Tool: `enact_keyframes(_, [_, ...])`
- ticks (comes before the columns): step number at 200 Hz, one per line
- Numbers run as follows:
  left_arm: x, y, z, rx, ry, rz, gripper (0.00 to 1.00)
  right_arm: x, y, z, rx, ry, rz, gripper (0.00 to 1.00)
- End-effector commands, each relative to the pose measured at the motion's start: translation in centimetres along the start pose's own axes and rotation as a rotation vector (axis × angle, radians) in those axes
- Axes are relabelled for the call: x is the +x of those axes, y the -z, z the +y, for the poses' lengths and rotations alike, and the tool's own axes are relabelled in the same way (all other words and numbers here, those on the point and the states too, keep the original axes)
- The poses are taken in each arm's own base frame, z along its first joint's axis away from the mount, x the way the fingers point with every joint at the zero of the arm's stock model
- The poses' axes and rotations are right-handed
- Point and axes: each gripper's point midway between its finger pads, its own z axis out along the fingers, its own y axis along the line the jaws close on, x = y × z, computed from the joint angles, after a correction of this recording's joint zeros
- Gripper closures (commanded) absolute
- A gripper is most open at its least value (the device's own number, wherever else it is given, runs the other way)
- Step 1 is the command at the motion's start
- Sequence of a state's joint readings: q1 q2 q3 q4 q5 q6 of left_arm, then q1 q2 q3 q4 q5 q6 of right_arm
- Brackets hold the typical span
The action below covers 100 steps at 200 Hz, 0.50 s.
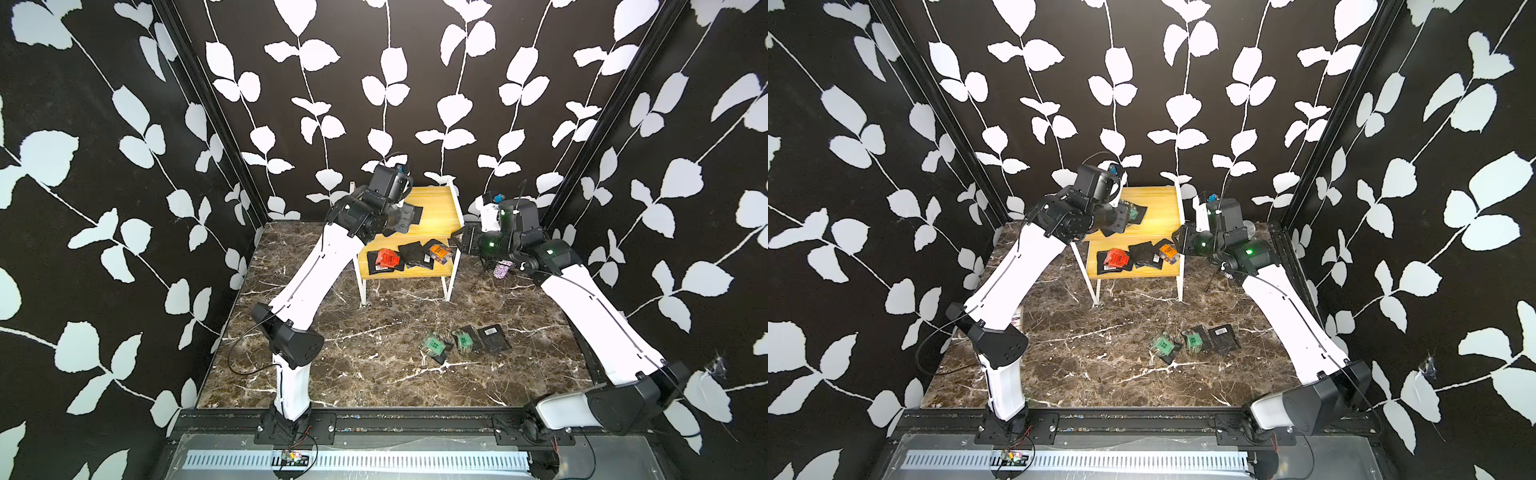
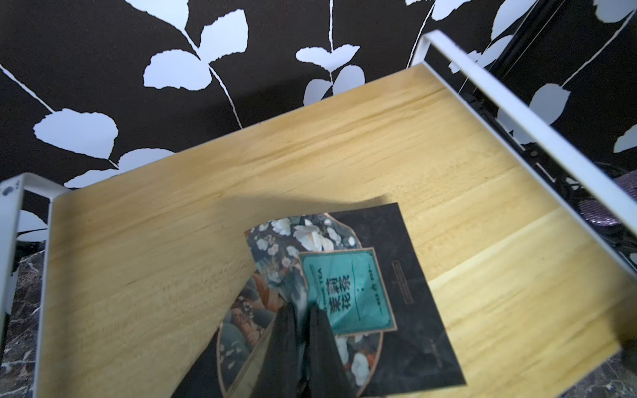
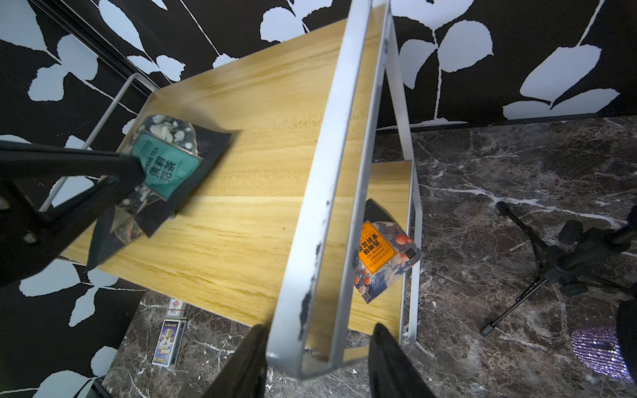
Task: Remove the tea bags from the shelf
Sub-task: Pick up the tea bag from the shelf.
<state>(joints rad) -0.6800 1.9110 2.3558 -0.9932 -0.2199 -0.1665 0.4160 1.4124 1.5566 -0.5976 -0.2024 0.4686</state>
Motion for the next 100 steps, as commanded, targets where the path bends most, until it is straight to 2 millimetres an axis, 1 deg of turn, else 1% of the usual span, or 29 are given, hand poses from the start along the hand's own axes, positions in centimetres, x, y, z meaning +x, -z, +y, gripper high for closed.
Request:
enact_keyframes(1, [-1.2,1.7,-0.2,0.023,0.001,-0.041,1.00,0.3,-0.4,-1.1,0.032,-0.012,-0.003,0.52])
enact_keyframes(43, [-2.3,3.2,-0.3,0.048,0.024,-0.086,1.00,0.3,-0.1,-1.0,0.032,-0.012,-0.006,0.52])
enact_keyframes(71, [-3.1,4.9,-0.6,0.086,0.048,-0.122,1.00,0.3,0.0,-1.0,0.035,-0.008,-0.005,0.52])
enact_keyframes(100, [-3.4,6.3,-0.6,0.104,0.061,-0.141,1.00,0.2,-0.1,-1.1,0.038,-0.007,-0.006,0.52])
